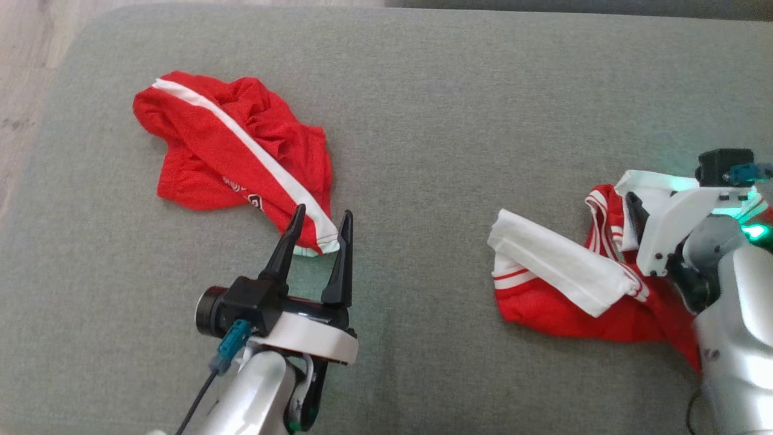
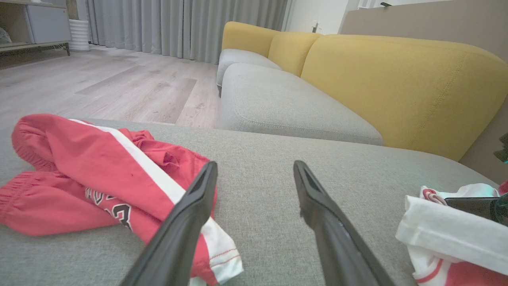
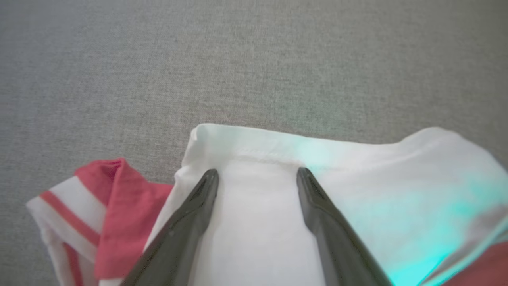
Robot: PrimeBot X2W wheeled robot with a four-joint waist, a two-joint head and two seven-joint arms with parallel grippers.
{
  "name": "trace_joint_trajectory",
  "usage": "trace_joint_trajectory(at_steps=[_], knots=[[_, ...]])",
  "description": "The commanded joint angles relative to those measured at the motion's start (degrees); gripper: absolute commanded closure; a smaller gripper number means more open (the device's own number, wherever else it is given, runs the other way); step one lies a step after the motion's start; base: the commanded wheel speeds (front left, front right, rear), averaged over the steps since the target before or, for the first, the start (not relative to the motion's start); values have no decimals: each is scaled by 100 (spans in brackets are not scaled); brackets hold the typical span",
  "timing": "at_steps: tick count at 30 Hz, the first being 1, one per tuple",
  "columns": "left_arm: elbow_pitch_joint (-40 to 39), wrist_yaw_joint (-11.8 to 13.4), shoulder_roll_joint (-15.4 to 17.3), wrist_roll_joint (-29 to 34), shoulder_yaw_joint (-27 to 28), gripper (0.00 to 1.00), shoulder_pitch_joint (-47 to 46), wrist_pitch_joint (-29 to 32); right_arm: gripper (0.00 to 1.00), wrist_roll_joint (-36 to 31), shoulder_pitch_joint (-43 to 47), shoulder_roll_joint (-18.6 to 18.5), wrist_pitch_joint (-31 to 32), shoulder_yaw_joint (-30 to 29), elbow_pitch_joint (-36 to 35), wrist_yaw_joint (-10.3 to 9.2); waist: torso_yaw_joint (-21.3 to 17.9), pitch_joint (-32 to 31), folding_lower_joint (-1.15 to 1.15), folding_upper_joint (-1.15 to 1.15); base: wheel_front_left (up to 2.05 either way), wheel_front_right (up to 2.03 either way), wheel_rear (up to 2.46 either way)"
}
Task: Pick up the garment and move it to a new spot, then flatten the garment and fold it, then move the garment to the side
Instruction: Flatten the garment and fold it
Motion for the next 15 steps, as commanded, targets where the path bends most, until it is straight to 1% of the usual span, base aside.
trace_joint_trajectory(at_steps=[1,3,4,5,11,15], knots=[[-192,43,4,-38,130,0,-197,-55,0,30,-241,-102,170,207,-9,-4,58,31,0,0,0,0,0],[-204,45,4,-48,116,0,-209,-55,0,63,-307,-197,292,311,133,-4,91,61,0,0,0,0,0],[-207,48,4,-53,112,0,-218,-55,27,97,-339,-236,350,368,194,-4,103,73,0,0,0,0,0],[-211,51,4,-60,110,0,-228,-55,100,153,-376,-270,370,408,236,-4,113,89,0,0,0,0,0],[-228,60,4,-78,105,0,-274,-55,100,395,-572,-481,405,536,387,-4,159,166,0,0,0,0,0],[-252,67,4,-89,108,0,-313,-55,100,561,-817,-620,223,637,333,-4,210,247,0,0,0,0,0]])
